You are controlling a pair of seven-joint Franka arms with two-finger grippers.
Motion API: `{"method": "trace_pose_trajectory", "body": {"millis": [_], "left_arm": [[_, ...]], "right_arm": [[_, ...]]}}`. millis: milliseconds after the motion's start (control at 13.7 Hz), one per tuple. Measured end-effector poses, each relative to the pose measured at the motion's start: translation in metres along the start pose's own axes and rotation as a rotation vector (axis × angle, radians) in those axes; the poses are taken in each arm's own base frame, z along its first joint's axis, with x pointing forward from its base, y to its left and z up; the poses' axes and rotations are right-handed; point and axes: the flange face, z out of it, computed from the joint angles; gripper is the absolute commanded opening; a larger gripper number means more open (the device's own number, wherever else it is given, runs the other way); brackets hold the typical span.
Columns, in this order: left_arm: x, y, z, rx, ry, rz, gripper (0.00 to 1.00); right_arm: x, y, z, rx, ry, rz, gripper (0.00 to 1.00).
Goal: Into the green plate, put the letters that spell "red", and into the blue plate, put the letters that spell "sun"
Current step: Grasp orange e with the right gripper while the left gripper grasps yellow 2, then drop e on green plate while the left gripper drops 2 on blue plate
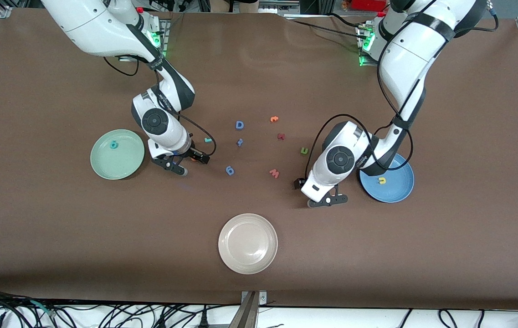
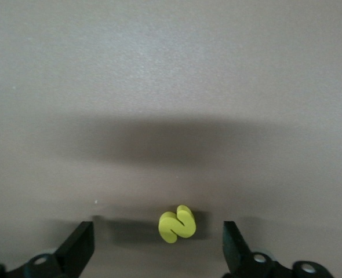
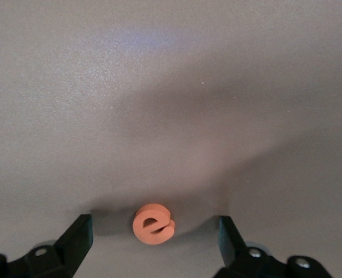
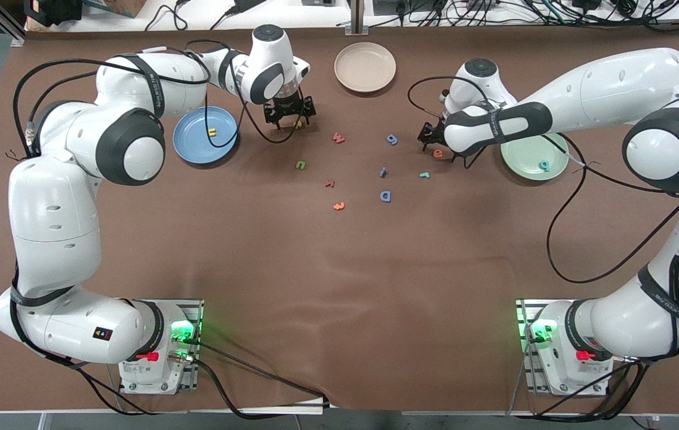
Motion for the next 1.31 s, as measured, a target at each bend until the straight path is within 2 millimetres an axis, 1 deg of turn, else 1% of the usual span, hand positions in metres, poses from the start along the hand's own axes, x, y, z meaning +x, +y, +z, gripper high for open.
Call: {"method": "trace_pose_trajectory", "body": {"millis": [73, 146, 219, 292, 365, 438, 584, 657, 730, 877, 1023, 1096, 1242, 1315], "left_arm": [[-0.001, 0.003, 0.001, 0.002, 0.002, -0.006, 0.62], [-0.002, 0.005, 0.001, 0.003, 0.003, -0.013, 0.56], [-0.004, 0.008, 0.001, 0.004, 0.003, -0.022, 0.49], [-0.007, 0.011, 0.002, 0.005, 0.003, -0.03, 0.41], [-0.007, 0.012, 0.001, 0.006, 0.005, -0.038, 0.34], [-0.006, 0.013, 0.0, 0.006, 0.007, -0.044, 0.29], [-0.006, 0.013, 0.0, 0.009, 0.009, -0.051, 0.28], [-0.005, 0.012, -0.001, 0.011, 0.01, -0.053, 0.26], [-0.005, 0.012, -0.001, 0.011, 0.01, -0.054, 0.24], [-0.005, 0.012, 0.0, 0.012, 0.01, -0.055, 0.17], [-0.005, 0.012, -0.001, 0.012, 0.011, -0.055, 0.15], [-0.003, 0.011, -0.001, 0.013, 0.014, -0.058, 0.14], [0.007, 0.001, -0.005, 0.026, 0.019, -0.069, 0.13], [0.014, -0.005, -0.011, 0.045, 0.009, -0.071, 0.13]], "right_arm": [[0.0, 0.0, 0.0, 0.0, 0.0, 0.001, 0.7], [0.0, 0.0, 0.0, 0.0, 0.0, 0.001, 0.61], [0.001, 0.0, -0.001, 0.002, 0.002, 0.001, 0.49], [0.002, -0.002, -0.004, 0.006, 0.007, 0.001, 0.4], [0.003, -0.003, -0.006, 0.01, 0.009, 0.001, 0.3], [0.003, -0.004, -0.007, 0.011, 0.011, 0.0, 0.25], [0.004, -0.005, -0.008, 0.013, 0.013, 0.0, 0.13], [0.004, -0.005, -0.01, 0.014, 0.015, -0.001, 0.06], [0.004, -0.005, -0.009, 0.012, 0.013, -0.002, 0.03], [0.006, -0.003, -0.01, 0.004, 0.012, -0.012, 0.03], [0.018, 0.008, -0.014, -0.056, -0.014, -0.044, 0.03], [0.027, 0.013, -0.022, -0.095, -0.034, -0.061, 0.03], [0.046, 0.026, -0.048, -0.158, -0.058, -0.098, 0.03], [0.056, 0.037, -0.062, -0.187, -0.066, -0.121, 0.03]]}}
